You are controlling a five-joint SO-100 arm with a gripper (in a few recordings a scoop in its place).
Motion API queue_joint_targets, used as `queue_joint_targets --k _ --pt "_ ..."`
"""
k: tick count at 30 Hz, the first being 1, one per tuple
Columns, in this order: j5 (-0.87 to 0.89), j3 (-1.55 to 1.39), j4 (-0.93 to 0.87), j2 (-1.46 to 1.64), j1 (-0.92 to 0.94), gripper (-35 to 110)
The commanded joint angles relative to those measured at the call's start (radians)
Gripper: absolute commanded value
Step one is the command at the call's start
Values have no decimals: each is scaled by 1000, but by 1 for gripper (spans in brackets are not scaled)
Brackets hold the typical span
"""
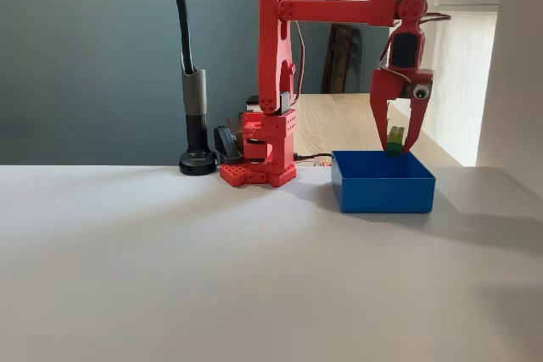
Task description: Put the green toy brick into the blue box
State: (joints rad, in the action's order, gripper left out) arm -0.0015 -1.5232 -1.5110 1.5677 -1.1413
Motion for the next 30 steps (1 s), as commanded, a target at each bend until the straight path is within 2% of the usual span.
queue_joint_targets --k 1,15,25,30 --pt "3 77 -2 -29 -12 0" --pt "-48 28 41 -104 -31 0" --pt "-87 -49 37 -92 -44 23" --pt "-97 -75 32 -89 -44 24"
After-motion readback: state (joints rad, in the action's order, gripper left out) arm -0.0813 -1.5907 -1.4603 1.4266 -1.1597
